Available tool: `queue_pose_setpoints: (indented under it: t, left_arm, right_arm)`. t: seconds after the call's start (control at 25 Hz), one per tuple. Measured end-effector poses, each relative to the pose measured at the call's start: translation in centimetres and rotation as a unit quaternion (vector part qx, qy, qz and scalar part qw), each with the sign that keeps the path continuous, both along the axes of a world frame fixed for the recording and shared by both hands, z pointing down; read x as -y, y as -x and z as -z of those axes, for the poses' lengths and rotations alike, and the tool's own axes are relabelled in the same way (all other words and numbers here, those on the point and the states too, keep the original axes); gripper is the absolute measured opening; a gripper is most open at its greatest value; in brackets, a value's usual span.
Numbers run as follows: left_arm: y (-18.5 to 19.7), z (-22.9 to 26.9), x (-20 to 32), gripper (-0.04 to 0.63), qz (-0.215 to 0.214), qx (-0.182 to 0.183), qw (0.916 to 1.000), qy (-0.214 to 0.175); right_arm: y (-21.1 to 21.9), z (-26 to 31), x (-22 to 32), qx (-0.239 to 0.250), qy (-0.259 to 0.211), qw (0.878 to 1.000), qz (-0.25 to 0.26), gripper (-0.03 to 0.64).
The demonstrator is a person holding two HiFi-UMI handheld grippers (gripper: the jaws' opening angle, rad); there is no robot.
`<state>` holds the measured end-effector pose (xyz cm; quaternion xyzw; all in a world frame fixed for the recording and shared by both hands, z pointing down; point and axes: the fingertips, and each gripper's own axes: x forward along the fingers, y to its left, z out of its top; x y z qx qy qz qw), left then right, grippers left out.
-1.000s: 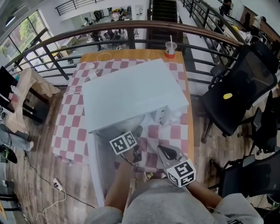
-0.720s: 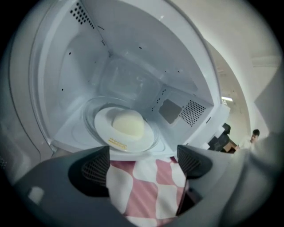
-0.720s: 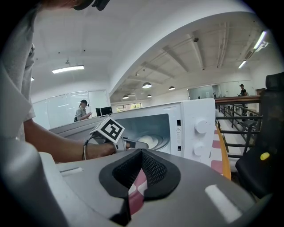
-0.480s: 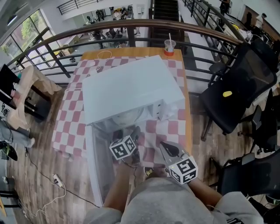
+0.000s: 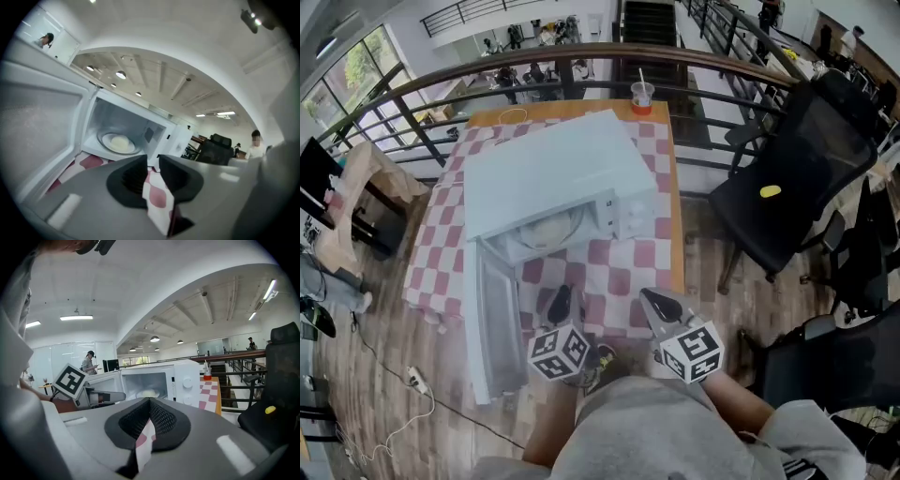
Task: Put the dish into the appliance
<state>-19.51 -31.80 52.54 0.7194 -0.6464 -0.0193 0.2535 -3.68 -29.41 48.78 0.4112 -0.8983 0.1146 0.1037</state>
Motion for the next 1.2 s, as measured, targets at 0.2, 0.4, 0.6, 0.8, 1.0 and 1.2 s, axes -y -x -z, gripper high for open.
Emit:
queue_pose_setpoints:
  t: [0.2,0.4,0.6,0.8,1.0,1.2]
  left_arm:
    - [-4.9,2.9,-5.7,0.012,-0.015,0.027,0.999,-0.031]
    - [-9.2,4.8,-11.8,0.011,-0.032,0.047,0.9968,-0.057]
    - [-12.1,6.6,-17.7,0.011,-0.024,0.078,0.9933,-0.082]
    - [-13.5,8.5,-23.0,0.011,-0.018,0.062,0.9921,-0.107]
    - [-14.5,8.1,-26.8,0.011,-0.015,0.072,0.9927,-0.096]
    - [-14.7,8.3,-28.8,0.011,-0.016,0.085,0.9913,-0.099]
  right_arm:
    - [-3.5,1.1,-3.5,0.007,-0.014,1.0,-0.001,0.0]
    - [-7.3,1.6,-7.8,0.009,-0.02,1.0,0.004,0.0]
    - [-10.7,2.5,-12.2,0.006,-0.036,0.999,0.018,0.0]
    - [-14.7,3.1,-15.8,0.002,-0.038,0.999,0.014,0.0]
    - [-17.2,2.7,-18.9,-0.01,-0.038,0.999,0.007,0.0]
    - [-17.6,2.3,-20.8,-0.012,-0.036,0.999,0.002,0.0]
